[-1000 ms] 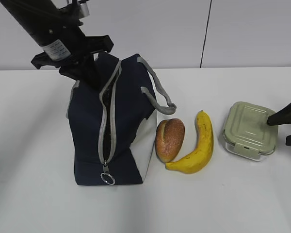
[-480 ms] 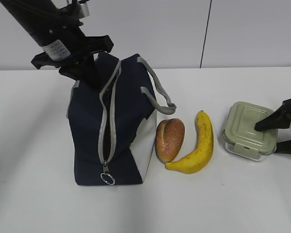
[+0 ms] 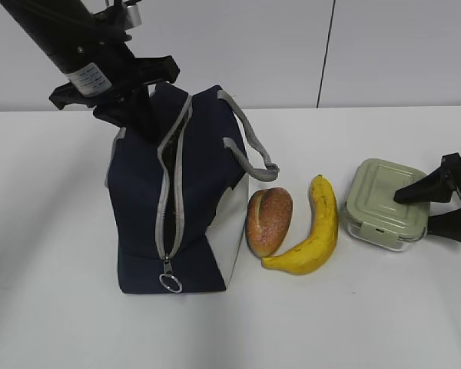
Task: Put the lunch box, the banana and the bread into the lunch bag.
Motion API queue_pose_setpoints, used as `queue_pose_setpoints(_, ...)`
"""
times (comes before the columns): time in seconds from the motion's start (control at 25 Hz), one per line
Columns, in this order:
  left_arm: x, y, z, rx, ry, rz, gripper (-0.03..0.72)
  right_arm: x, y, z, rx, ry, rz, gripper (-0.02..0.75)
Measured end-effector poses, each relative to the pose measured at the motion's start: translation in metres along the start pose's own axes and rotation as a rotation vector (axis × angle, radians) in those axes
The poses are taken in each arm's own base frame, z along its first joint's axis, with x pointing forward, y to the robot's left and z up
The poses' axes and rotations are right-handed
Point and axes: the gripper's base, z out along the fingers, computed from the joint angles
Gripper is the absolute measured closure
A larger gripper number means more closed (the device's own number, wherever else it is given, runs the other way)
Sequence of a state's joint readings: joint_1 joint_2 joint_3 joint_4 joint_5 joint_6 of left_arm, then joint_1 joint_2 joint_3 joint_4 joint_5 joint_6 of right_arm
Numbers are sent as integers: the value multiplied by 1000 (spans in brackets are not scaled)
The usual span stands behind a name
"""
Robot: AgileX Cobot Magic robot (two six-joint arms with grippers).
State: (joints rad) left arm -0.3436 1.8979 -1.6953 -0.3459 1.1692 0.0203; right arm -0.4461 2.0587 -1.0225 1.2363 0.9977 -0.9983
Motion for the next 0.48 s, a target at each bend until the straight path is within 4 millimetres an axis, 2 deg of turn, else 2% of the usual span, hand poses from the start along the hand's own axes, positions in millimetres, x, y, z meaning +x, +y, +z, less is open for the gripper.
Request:
queue_pose_setpoints(0.2,0,0,0,0,0,0,691,0,0,1,-32,6,13,342)
queue_pose_setpoints(0.48,0,0,0,0,0,0,691,-4,1,3,-73,-34,56,360)
